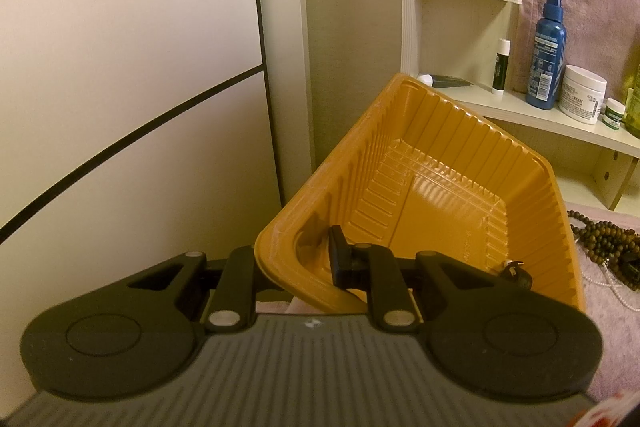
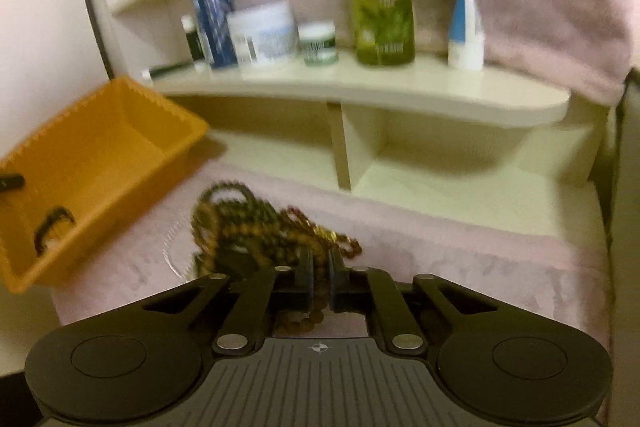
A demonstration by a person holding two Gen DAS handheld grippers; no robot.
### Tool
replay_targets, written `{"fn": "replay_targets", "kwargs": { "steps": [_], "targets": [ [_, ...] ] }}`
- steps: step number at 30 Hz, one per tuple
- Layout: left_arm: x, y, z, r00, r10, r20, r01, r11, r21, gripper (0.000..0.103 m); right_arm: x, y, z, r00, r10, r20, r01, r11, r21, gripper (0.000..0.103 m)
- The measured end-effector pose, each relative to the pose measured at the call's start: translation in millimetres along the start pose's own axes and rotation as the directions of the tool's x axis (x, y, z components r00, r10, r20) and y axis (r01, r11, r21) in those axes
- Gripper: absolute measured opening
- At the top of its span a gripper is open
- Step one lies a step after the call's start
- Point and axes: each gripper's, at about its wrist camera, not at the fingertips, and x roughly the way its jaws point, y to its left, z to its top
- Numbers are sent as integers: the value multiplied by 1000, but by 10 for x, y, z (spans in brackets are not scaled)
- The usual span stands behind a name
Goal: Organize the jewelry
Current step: 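Grasp the brown bead necklace with the right gripper and lift it, then carry the brown bead necklace into the orange tray and release it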
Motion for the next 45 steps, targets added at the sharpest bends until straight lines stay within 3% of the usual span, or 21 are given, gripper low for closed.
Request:
{"fn": "replay_targets", "kwargs": {
  "steps": [8,17,25,31,45],
  "targets": [
    [3,9,-6,1000,-3,-1,3,1000,-2,16,-521,369,103,987,67,146,-73,996,43,7],
    [5,29,-19,1000,-9,3,9,1000,-5,17,-926,714,332,952,95,291,-117,991,60,7],
    [8,34,-4,1000,-14,-2,14,1000,3,16,-1097,851,554,942,81,326,-109,992,69,7],
    [3,31,-4,1000,-17,-2,17,1000,6,16,-1169,1080,854,931,127,344,-137,991,5,7],
    [-11,33,-9,1000,-20,-4,20,1000,7,16,-792,1613,1515,857,321,402,-307,946,-102,7]
  ]
}}
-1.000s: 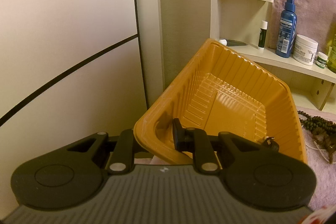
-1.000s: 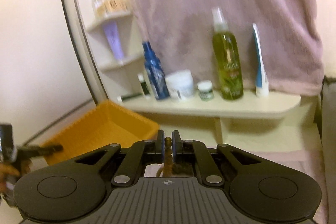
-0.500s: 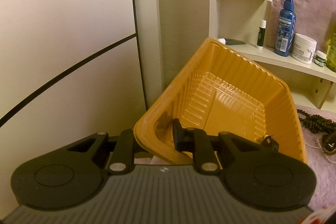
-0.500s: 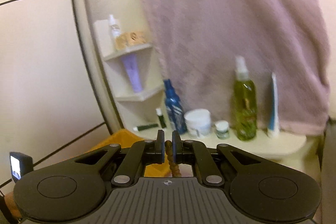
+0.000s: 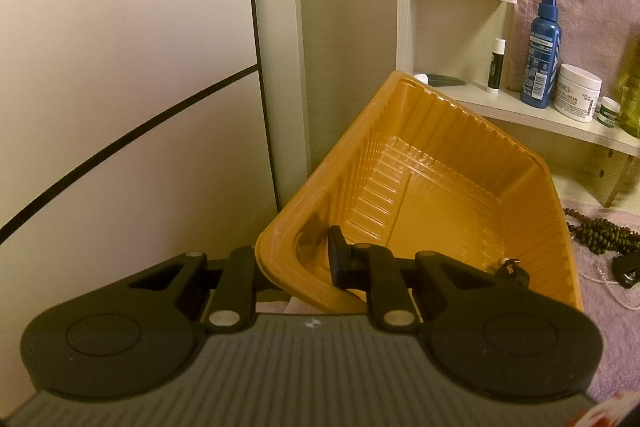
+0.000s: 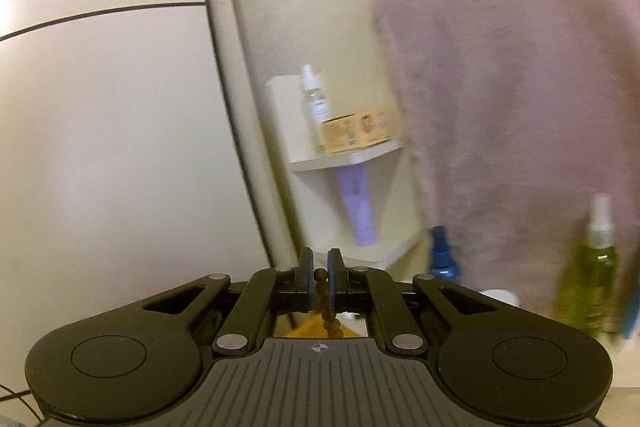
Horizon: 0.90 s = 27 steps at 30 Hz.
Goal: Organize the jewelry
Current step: 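Carry the brown bead necklace into the orange tray and release it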
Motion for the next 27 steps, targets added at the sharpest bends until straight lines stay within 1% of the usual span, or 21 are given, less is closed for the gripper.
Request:
{"fn": "replay_targets", "kwargs": {
  "steps": [3,6,9,13,16,20,21,22,23,24,25,27],
  "targets": [
    [3,1,7,1000,0,0,0,1000,0,16,229,1,-109,999,24,-44,-23,1000,16,7],
    [3,3,11,1000,-1,-2,1,1000,-2,16,492,33,-346,991,38,-126,-32,998,51,7],
    [3,6,14,1000,-1,-4,1,1000,-2,16,756,36,-642,975,38,-220,-20,996,84,7],
    [3,8,12,1000,-3,-4,3,1000,0,16,962,8,-985,948,38,-316,-2,993,115,7],
    [3,9,11,1000,-2,-4,2,1000,-1,15,1100,-37,-1167,930,40,-365,9,991,130,7],
    [3,9,12,1000,-3,-4,3,1000,-1,15,1156,-13,-1336,917,37,-397,21,990,141,7],
    [4,9,12,1000,-2,-4,2,1000,0,15,1167,-1,-1372,910,41,-413,21,989,146,9],
    [4,8,12,1000,-2,-4,2,1000,1,16,1178,17,-1397,906,43,-422,21,989,145,16],
    [3,8,13,1000,-2,-5,2,1000,0,16,1170,38,-1422,903,39,-428,22,990,138,37],
    [2,8,13,1000,-1,-6,1,1000,0,16,1137,57,-1448,903,32,-429,25,992,126,49],
    [4,6,15,1000,-1,-7,1,1000,1,16,1113,71,-1461,907,22,-421,30,993,116,64],
    [5,5,16,1000,0,-8,0,1000,1,16,995,66,-1487,920,8,-393,37,993,108,65]
  ]
}}
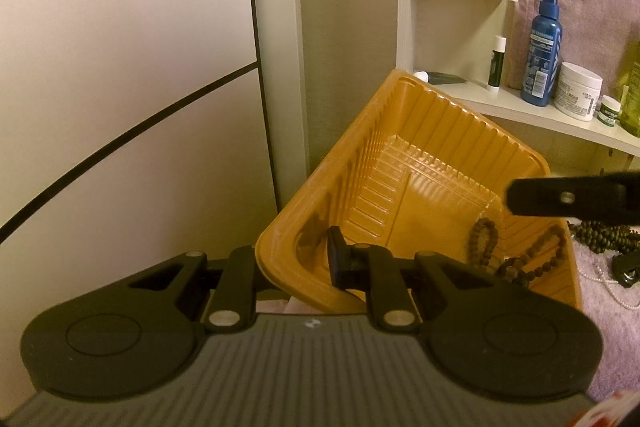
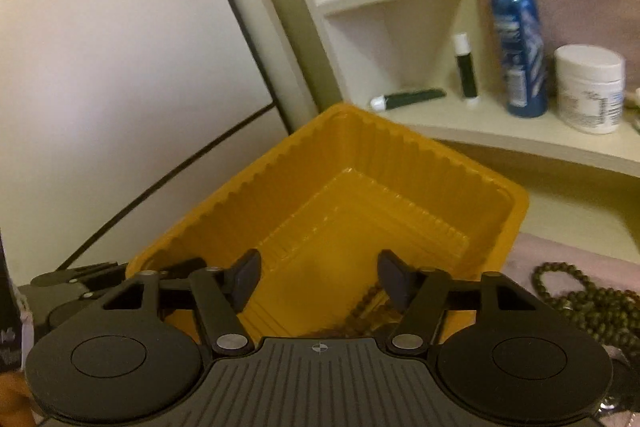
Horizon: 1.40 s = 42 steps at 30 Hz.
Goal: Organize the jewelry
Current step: 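Carry the brown bead necklace into the orange tray and release it, then grasp the dark green bead necklace with the right gripper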
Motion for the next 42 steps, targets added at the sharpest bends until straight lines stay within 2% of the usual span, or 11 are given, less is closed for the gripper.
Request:
{"fn": "replay_targets", "kwargs": {
  "steps": [4,9,15,20,25,31,33,34,35,39,42],
  "targets": [
    [5,-8,5,1000,3,0,-3,1000,2,16,-237,-151,-116,999,-27,18,27,999,36,65],
    [9,-9,10,1000,4,0,-4,1000,5,16,-648,-461,-312,992,-128,13,127,991,38,65],
    [19,-14,8,1000,7,1,-7,1000,9,16,-1087,-967,-368,957,-291,2,291,956,33,64],
    [25,-21,9,1000,10,0,-10,1000,9,16,-1204,-1310,-292,932,-363,-17,363,931,28,58],
    [26,-24,10,1000,9,0,-9,1000,10,16,-1155,-1467,-277,930,-365,-46,367,930,32,51],
    [27,-23,12,1000,9,0,-9,1000,10,16,-914,-1541,-283,918,-379,-115,384,923,33,33],
    [30,-25,11,1000,9,0,-9,1000,9,16,-880,-1565,-296,914,-385,-127,393,918,46,24],
    [31,-24,10,1000,9,0,-9,1000,9,16,-876,-1570,-299,918,-376,-127,385,922,52,13],
    [31,-24,11,1000,8,0,-8,1000,9,16,-877,-1568,-299,921,-370,-126,378,924,53,10],
    [30,-25,11,1000,8,0,-8,1000,10,16,-947,-1517,-303,923,-371,-106,376,926,39,7],
    [33,-24,12,1000,8,0,-8,1000,10,16,-1079,-1500,-277,930,-360,-72,366,928,78,7]
  ]
}}
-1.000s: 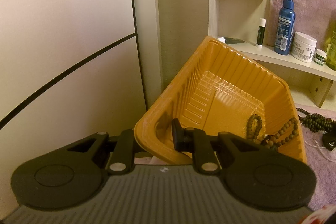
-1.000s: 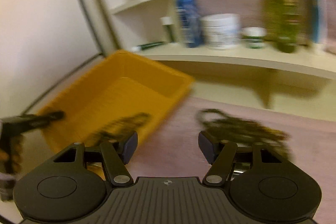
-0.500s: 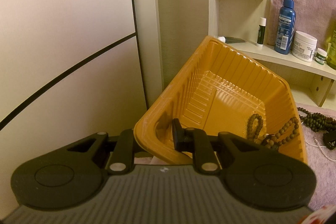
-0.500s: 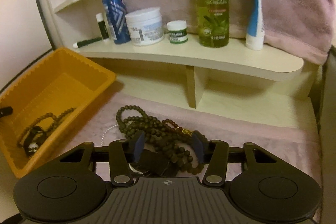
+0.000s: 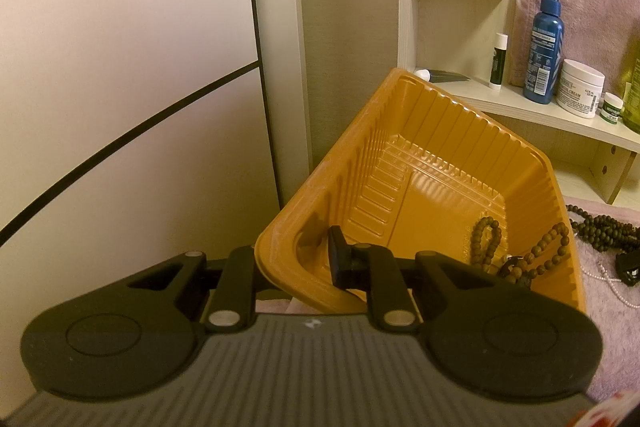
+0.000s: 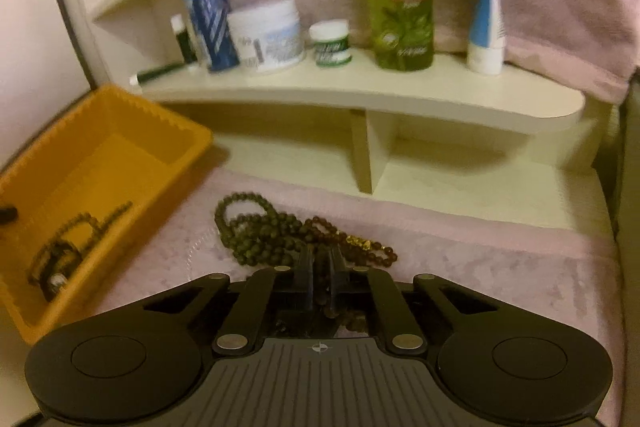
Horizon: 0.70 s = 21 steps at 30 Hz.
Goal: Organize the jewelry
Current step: 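Grasp the dark green bead necklace with the right gripper, then lower the dark bead necklace into the orange tray and open the right gripper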
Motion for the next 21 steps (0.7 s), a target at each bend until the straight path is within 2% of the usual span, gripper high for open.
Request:
{"fn": "replay_targets", "kwargs": {
  "steps": [6,11,21],
  "targets": [
    [0,2,0,1000,0,1,0,1000,-1,16,-363,-37,159,992,71,100,-81,992,100,7],
    [1,2,1,1000,-1,0,1,1000,-1,16,-488,164,317,976,155,155,-173,979,108,7],
    [6,7,-4,1000,-2,-1,2,1000,-1,16,-79,921,516,908,374,188,-398,910,112,7]
  ]
}}
